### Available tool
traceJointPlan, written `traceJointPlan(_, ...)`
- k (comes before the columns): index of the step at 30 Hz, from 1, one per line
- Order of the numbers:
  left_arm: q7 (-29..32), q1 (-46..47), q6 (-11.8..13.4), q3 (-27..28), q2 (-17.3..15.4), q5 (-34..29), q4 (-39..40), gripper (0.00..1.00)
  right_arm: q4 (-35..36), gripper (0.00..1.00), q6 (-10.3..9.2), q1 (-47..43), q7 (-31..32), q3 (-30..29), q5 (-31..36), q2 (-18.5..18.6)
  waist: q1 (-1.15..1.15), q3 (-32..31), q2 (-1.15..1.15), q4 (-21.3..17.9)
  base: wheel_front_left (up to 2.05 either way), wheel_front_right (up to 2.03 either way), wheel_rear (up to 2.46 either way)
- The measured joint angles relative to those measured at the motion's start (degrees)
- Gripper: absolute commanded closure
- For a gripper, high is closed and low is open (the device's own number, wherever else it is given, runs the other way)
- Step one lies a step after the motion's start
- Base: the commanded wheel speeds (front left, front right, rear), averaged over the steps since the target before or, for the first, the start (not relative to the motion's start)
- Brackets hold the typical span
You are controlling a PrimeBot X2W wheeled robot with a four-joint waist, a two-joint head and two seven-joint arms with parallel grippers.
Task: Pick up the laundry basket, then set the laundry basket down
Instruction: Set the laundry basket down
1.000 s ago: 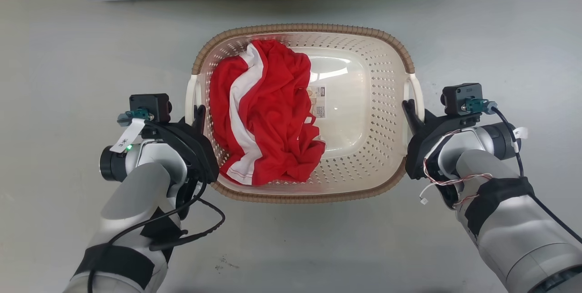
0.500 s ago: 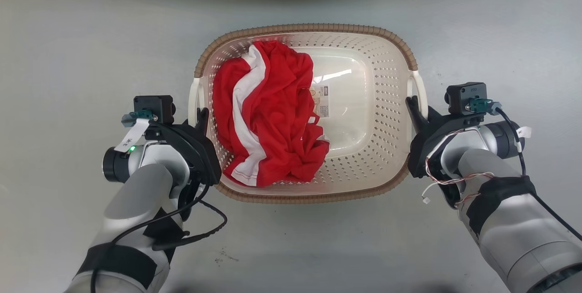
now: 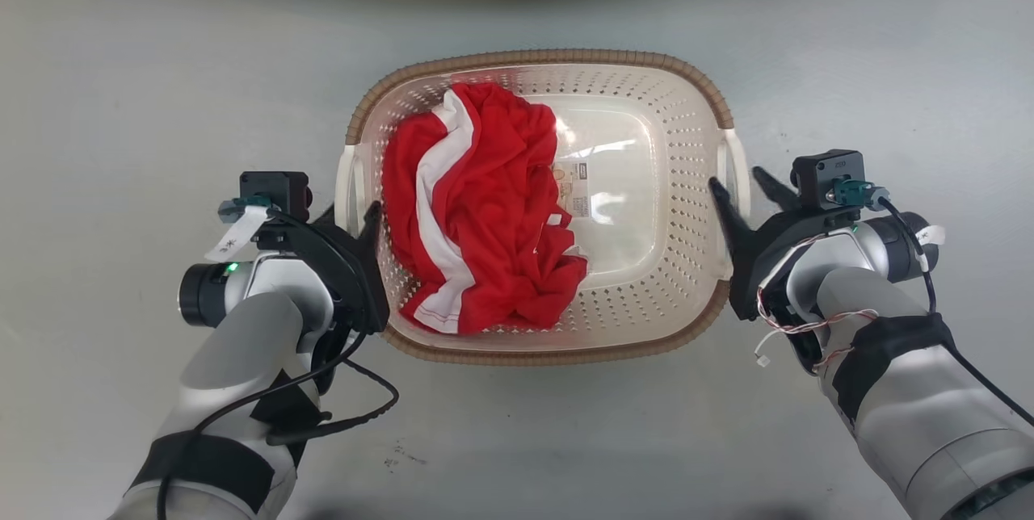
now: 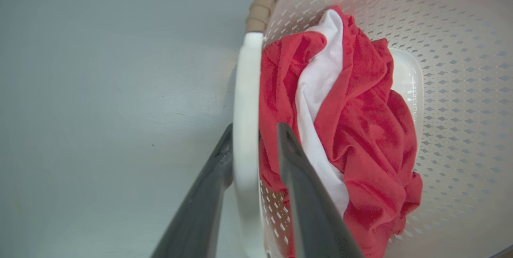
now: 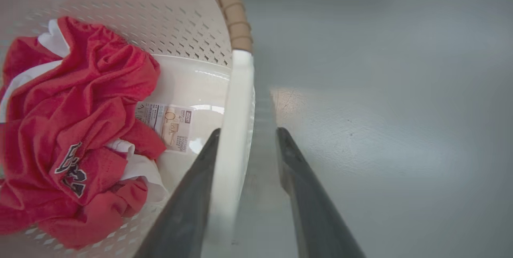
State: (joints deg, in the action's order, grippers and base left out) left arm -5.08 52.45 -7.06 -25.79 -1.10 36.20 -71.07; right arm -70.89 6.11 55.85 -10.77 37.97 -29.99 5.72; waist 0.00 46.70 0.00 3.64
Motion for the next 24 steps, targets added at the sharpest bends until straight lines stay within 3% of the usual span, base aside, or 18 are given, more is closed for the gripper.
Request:
traceJointPlan(14, 1.19, 0.10, -0.08, -0.93, -0.30, 2.38, 0.30, 0.00, 0.00, 0.00, 0.46, -0.07, -1.96, 0.55, 0.36, 0.34, 0.00, -2.15, 0.00, 0.08, 0.00, 0.00, 0.00)
traceJointPlan(24, -3.00, -1.65, -0.09, -2.77, -0.31, 1.44, 0.33, 0.00, 0.96, 0.00, 0.54, -2.49, -3.01, 0.48, 0.24, -0.04, 0.00, -7.51, 0.00, -0.52, 0.00, 0.00, 0.00)
